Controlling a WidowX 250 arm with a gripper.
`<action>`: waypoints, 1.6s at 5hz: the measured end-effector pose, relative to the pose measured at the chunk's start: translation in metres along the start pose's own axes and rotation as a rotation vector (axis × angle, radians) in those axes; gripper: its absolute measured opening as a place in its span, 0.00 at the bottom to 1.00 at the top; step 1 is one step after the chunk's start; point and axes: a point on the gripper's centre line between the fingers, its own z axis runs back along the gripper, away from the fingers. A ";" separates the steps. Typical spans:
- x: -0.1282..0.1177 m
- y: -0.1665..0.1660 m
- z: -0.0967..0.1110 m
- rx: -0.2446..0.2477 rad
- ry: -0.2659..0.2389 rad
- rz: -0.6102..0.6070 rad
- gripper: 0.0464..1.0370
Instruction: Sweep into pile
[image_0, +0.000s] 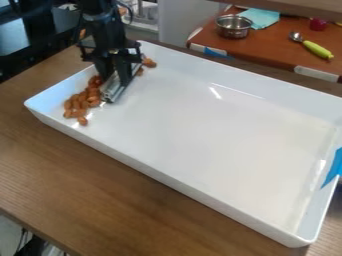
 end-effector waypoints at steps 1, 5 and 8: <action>-0.003 -0.029 0.035 -0.121 -0.026 0.000 0.32; -0.088 -0.192 0.019 -0.135 0.005 -0.312 0.32; -0.102 -0.231 -0.013 -0.090 0.028 -0.330 0.39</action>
